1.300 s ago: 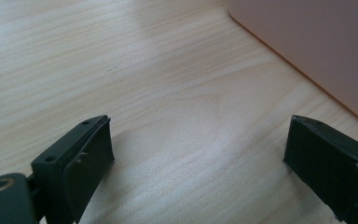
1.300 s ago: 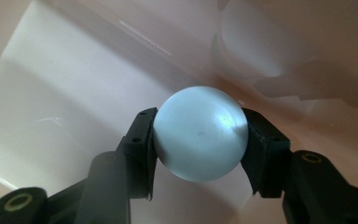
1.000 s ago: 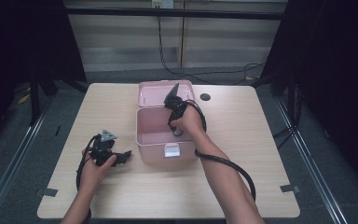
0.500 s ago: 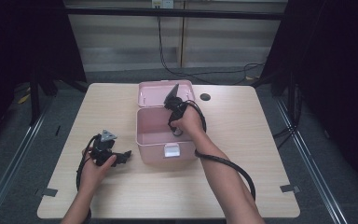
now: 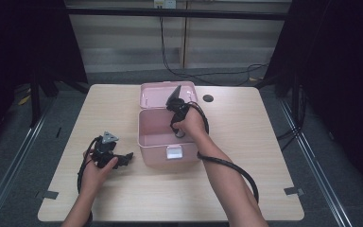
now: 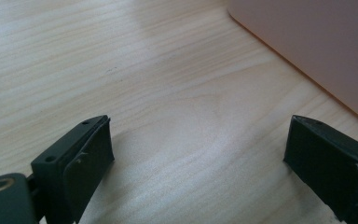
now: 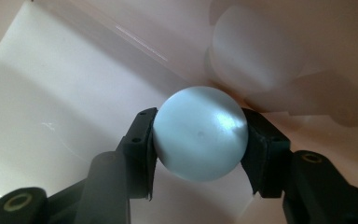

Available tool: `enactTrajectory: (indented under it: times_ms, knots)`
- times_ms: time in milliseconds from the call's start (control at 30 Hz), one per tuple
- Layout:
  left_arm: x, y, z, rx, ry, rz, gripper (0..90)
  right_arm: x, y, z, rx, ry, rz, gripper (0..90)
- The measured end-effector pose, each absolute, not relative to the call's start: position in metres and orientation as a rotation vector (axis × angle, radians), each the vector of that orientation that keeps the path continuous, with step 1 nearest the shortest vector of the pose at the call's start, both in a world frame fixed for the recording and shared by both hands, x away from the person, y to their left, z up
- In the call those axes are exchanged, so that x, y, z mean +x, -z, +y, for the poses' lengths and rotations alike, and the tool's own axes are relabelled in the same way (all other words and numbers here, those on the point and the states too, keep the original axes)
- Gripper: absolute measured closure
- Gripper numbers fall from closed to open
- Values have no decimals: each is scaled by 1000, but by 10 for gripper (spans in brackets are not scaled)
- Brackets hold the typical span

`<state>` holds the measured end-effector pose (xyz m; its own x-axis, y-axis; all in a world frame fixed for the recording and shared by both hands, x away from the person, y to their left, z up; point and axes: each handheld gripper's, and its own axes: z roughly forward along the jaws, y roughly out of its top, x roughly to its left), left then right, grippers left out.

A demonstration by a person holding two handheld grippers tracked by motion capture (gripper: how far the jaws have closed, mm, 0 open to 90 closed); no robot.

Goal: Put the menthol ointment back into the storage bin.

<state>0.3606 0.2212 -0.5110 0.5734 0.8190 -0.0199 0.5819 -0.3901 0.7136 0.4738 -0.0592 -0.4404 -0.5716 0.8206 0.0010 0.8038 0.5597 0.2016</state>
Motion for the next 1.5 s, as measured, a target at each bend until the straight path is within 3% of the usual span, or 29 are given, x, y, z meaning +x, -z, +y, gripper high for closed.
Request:
enactTrajectory:
  times_ms: [667, 1500]
  knots:
    - [361, 511, 221, 2118, -442, 1111, 72, 471, 435, -58, 1400, -293, 2694, 447]
    - [361, 511, 221, 2122, -440, 1111, 70, 452, 403, -63, 1327, -327, 2724, 408]
